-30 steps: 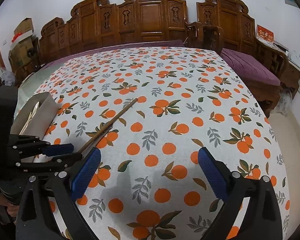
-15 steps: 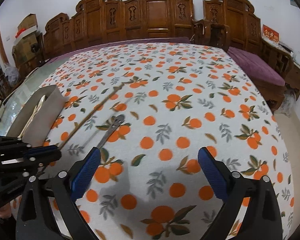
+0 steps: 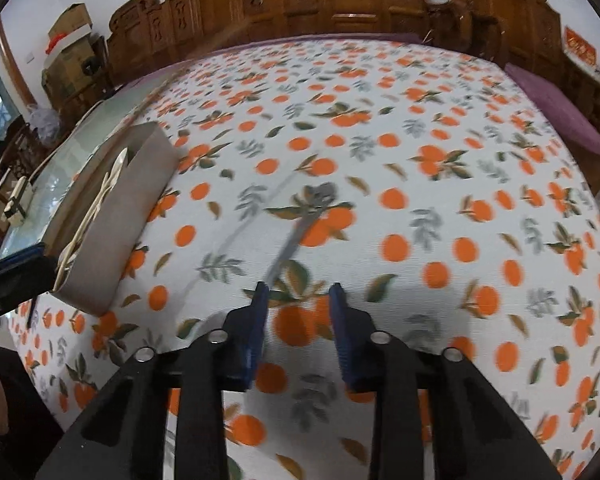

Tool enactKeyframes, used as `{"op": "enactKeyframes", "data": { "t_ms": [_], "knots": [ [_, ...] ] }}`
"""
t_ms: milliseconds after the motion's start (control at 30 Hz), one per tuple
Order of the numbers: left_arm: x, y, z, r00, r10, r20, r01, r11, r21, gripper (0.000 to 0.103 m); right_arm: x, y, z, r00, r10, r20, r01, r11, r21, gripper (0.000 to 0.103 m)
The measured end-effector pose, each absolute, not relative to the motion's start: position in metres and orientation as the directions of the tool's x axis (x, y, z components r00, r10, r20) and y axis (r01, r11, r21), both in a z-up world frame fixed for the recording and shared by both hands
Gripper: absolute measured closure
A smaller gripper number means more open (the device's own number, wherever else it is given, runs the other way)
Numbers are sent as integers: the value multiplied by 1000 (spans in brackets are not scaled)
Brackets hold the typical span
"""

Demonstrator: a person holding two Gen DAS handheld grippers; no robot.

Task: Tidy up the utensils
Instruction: 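Grasp the metal spoon by its handle with the right gripper and lift it, then lower the dark chopstick into the tray and open the left gripper while the right gripper carries the spoon over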

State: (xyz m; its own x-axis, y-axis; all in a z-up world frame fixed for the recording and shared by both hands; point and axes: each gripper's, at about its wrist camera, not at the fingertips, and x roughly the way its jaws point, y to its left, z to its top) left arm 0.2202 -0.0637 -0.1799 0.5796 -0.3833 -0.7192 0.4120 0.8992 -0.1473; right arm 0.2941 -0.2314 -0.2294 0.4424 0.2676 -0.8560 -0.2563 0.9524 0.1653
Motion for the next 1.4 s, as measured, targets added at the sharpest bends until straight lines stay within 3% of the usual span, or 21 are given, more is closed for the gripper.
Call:
{"op": "enactKeyframes", "data": {
  "t_ms": [367,600,900,1400],
  "knots": [
    [213,-48,-163,602,-402,-689,412,897,-164,99,316,-195,-244,386,157,-909,-244,968,63,72],
    [210,-45,-162,613,-392,-686,407,901,-151,99,313,-199,-244,349,90,-933,-247,969,1,88],
    [207,-39,-162,628,-366,-687,393,911,-127,99,310,-205,-244,335,71,-940,-253,967,-17,96],
    [210,6,-169,632,-276,-724,290,951,-109,99,301,-196,-215,404,123,-906,-284,959,3,96]
  ]
}}
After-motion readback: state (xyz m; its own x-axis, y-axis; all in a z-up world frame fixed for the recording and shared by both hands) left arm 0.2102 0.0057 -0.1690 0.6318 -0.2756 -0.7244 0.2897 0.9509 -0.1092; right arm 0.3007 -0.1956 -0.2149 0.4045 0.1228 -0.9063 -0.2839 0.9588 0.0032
